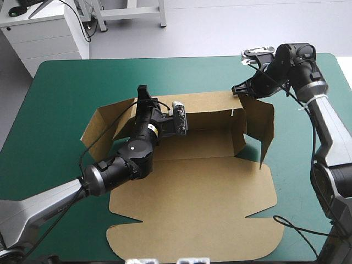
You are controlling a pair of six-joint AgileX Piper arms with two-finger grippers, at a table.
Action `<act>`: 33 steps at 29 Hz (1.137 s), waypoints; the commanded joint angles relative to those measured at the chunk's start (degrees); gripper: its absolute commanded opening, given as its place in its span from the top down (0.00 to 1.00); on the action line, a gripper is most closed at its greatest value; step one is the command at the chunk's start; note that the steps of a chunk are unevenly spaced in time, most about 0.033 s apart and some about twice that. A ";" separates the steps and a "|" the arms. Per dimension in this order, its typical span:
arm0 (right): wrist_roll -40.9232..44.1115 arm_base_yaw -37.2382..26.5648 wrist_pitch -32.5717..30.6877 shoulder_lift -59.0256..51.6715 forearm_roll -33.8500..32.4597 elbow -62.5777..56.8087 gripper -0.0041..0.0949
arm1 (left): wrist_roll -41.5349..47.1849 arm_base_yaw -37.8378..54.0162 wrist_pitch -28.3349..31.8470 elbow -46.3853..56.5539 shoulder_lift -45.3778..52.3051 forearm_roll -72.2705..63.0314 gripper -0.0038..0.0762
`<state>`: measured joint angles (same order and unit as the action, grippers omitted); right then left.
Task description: Fold the box
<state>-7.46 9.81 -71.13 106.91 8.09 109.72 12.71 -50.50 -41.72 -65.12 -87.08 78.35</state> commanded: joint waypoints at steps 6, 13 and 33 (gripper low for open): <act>-1.79 -0.37 -0.37 -3.38 6.89 -0.77 0.98 | 0.90 -0.46 -1.05 -1.52 1.71 2.85 0.96; -2.16 -0.37 -0.37 -4.78 7.33 -0.81 0.98 | -1.59 -0.46 -2.67 -1.52 -0.43 2.78 0.96; -10.87 -0.78 17.46 -19.12 11.45 -27.19 0.98 | -1.59 -0.46 -3.35 -1.52 -1.24 2.81 0.96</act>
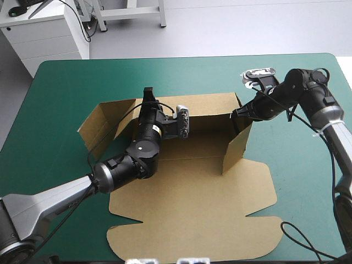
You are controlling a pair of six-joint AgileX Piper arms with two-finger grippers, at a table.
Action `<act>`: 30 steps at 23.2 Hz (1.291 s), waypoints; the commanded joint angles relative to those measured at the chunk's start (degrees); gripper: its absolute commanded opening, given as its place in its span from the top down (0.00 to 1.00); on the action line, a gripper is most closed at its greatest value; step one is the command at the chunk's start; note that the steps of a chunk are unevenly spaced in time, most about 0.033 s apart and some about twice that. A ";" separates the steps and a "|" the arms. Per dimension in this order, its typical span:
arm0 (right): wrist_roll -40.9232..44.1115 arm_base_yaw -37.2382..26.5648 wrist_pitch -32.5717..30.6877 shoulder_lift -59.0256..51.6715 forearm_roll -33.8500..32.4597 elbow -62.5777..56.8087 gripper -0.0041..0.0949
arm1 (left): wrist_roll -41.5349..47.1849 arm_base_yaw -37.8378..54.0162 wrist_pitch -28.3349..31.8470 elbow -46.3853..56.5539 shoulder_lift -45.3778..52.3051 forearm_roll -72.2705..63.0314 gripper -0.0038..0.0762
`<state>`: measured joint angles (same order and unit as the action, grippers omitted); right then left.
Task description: Fold the box
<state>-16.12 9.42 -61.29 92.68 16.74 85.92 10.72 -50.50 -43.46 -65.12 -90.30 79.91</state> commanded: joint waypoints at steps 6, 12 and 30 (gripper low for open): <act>-20.19 -0.40 29.88 -17.62 16.12 -24.93 0.98 | 0.31 -0.46 -1.25 -1.52 1.99 1.25 0.96; -38.46 -0.40 37.73 -24.41 28.65 -38.14 0.98 | 0.01 -0.46 -0.23 -1.52 1.99 0.89 0.96; -58.42 -0.40 34.13 -23.48 34.87 -38.55 0.36 | -11.85 -0.46 2.08 -1.52 1.04 -7.75 0.96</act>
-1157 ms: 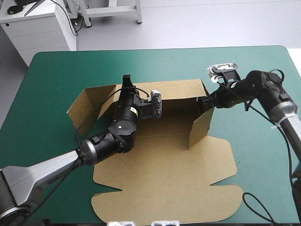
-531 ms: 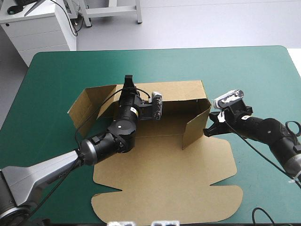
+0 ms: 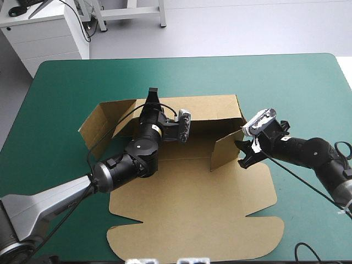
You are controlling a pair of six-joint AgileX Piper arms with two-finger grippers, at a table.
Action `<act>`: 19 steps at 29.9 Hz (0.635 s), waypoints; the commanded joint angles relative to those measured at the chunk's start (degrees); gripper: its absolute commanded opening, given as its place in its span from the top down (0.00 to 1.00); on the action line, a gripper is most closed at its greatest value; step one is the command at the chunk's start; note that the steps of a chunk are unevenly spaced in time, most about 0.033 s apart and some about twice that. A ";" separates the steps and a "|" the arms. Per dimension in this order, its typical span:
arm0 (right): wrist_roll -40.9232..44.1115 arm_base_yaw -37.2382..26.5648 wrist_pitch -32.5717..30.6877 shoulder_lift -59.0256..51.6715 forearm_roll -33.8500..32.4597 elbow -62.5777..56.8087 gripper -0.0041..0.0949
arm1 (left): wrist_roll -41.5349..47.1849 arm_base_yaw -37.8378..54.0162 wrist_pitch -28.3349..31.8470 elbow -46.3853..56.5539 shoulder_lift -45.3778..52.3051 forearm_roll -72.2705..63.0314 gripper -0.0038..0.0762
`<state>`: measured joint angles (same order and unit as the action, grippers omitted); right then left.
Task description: Fold the box
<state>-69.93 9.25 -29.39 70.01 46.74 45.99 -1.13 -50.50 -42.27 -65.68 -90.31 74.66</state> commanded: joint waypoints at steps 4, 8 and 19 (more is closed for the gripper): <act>-10.04 -0.09 1.73 2.00 12.41 1.38 0.31 | 0.10 -0.46 1.00 -0.96 0.77 -3.04 0.96; -14.75 -0.09 1.73 4.90 18.92 1.59 0.31 | 0.10 -0.46 1.00 -0.96 0.77 -3.27 0.96; -16.13 2.22 0.62 7.51 22.62 4.01 0.31 | -4.71 -0.46 2.61 -0.96 -0.20 -8.61 0.96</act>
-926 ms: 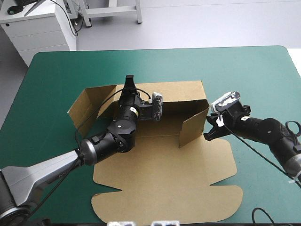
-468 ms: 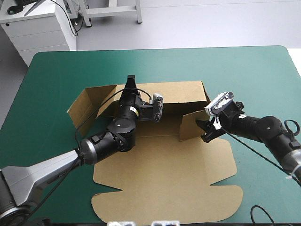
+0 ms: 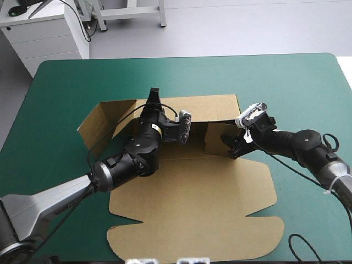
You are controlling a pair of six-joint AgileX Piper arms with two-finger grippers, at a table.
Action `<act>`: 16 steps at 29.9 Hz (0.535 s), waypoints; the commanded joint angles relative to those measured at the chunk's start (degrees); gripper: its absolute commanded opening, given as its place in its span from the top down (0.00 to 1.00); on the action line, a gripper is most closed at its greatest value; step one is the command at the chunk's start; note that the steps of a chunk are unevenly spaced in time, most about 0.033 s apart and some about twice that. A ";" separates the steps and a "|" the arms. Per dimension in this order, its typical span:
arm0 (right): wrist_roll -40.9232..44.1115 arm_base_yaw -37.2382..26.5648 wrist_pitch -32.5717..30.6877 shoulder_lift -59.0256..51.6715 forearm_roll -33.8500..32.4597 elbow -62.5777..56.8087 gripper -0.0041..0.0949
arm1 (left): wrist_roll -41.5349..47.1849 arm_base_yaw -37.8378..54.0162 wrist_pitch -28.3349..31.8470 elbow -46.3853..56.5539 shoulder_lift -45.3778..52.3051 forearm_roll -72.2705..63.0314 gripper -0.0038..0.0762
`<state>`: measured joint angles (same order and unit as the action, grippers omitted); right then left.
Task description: Fold the box
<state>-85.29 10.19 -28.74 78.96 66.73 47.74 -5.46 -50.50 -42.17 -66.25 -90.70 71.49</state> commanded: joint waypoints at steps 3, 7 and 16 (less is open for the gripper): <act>-1.39 3.27 1.97 -1.44 2.23 2.27 0.33 | -0.25 -0.46 3.10 -0.39 0.10 -5.44 0.96; 0.90 4.67 5.41 -1.44 0.88 2.27 0.52 | -0.25 -0.46 2.47 -0.39 0.10 -5.44 0.96; 2.84 4.67 4.34 -1.44 -1.90 2.27 0.98 | 0.61 -0.46 2.26 -0.39 0.10 -5.84 0.96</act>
<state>-81.21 13.94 -18.84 79.08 63.91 47.93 -5.63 -50.44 -42.61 -66.48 -90.99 71.38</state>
